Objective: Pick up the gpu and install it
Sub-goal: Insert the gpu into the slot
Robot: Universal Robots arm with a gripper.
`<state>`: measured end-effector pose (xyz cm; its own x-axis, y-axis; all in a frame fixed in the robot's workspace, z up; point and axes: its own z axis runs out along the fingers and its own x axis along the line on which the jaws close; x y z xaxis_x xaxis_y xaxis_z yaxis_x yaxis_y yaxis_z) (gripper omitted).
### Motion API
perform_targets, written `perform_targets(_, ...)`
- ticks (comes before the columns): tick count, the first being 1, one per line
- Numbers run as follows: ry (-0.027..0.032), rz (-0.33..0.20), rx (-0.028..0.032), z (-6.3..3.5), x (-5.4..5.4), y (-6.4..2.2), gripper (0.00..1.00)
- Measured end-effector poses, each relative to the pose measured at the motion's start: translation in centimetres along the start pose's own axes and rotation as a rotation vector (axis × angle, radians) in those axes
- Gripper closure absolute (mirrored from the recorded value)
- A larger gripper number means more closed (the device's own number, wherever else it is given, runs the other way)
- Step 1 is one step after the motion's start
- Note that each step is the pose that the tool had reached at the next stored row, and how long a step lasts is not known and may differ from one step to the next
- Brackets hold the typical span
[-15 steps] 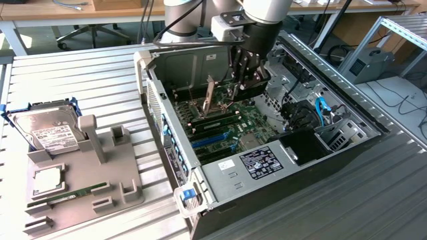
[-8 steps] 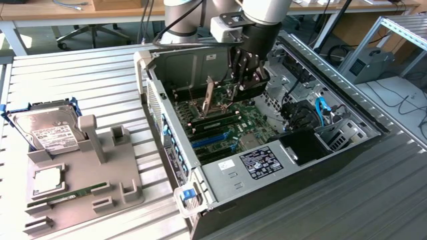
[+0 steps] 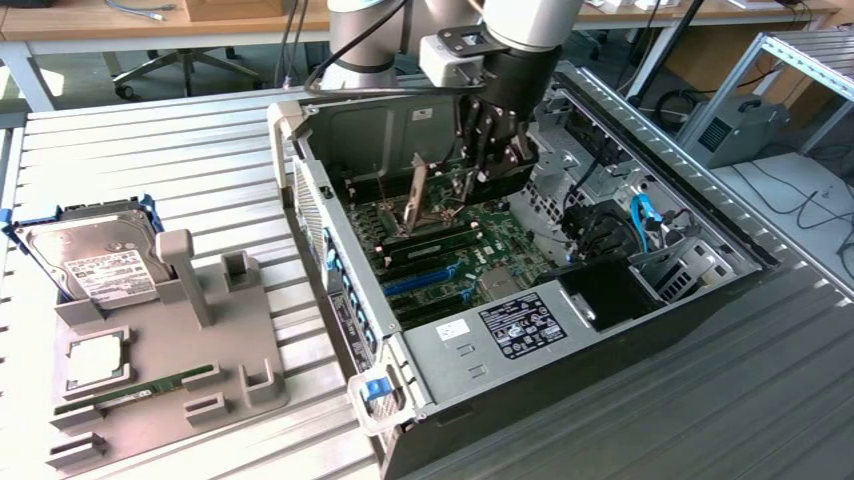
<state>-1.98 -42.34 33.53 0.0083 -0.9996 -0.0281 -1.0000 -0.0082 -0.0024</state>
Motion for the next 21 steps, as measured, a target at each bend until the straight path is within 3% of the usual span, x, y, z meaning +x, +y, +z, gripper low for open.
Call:
perform_targets(13,-0.0001,0.002,0.0001,0.41,0.03,0.4,0.73)
perform_targets(21,0.0002,0.049,0.0014,0.53,0.03,0.44,0.73)
